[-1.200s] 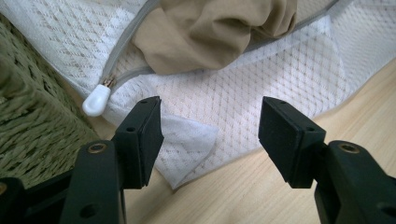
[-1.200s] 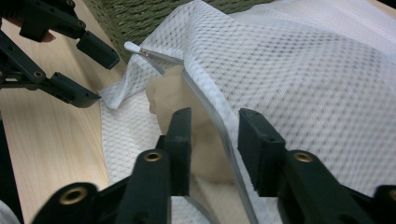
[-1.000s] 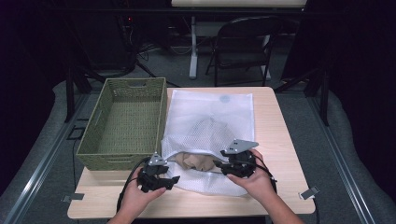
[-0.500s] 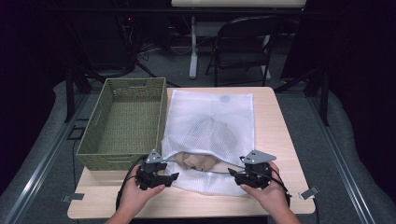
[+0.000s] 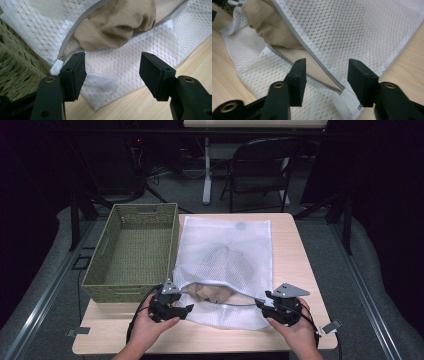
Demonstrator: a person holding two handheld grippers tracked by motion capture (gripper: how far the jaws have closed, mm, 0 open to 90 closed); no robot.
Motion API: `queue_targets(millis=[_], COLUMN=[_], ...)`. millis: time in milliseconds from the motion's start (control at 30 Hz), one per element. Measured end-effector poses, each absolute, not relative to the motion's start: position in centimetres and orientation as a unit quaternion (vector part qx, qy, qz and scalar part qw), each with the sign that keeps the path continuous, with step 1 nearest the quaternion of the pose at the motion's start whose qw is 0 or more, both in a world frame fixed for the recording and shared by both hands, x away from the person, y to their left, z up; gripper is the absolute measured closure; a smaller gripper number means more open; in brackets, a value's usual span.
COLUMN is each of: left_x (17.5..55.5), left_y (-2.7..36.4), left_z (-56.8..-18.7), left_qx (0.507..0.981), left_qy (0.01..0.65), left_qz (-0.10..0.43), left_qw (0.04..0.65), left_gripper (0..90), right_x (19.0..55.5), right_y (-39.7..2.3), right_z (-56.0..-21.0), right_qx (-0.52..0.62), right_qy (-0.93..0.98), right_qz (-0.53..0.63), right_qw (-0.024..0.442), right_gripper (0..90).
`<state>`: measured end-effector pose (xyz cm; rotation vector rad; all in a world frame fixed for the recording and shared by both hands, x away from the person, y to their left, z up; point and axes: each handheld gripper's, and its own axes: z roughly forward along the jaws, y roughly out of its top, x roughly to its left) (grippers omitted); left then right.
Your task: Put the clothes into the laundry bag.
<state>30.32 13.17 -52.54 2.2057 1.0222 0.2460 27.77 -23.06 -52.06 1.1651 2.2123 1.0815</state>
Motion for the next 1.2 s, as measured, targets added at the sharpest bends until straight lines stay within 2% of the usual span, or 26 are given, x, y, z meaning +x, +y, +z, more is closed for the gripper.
queue_targets(millis=[67,233,367,533,567,767,1033,1200], left_x=[30.4,30.8,31.0,31.2,31.3,31.6,31.7,31.8], left_y=[13.2,13.2,13.2,13.1,13.1,12.8,12.5,12.4], left_z=[-52.5,-52.4,-52.4,-52.4,-52.4,-52.4,-52.5,-52.6], left_qx=[0.849,0.841,0.844,0.844,0.843,0.849,0.849,0.85], left_qy=[0.391,0.398,0.395,0.392,0.393,0.386,0.385,0.385], left_qz=[0.092,0.084,0.077,0.08,0.079,0.072,0.073,0.071], left_qw=[0.344,0.355,0.355,0.357,0.358,0.354,0.354,0.353], left_gripper=[38.1,38.0,38.0,37.9,37.7,37.6,37.7,37.7], right_x=[27.6,27.5,27.6,27.9,28.1,28.5,28.7,28.8], right_y=[-23.4,-24.4,-25.1,-26.1,-26.2,-26.2,-26.2,-25.8], right_z=[-52.0,-52.4,-52.6,-53.6,-54.1,-55.6,-56.8,-57.0], right_qx=[0.42,0.447,0.465,0.494,0.499,0.513,0.516,0.508], right_qy=[0.79,0.772,0.761,0.753,0.759,0.765,0.772,0.778], right_qz=[0.395,0.386,0.384,0.377,0.367,0.354,0.352,0.353], right_qw=[0.207,0.235,0.24,0.216,0.2,0.161,0.118,0.108], right_gripper=[52.4,42.5,40.0,37.9,34.7,28.7,28.6,31.5])
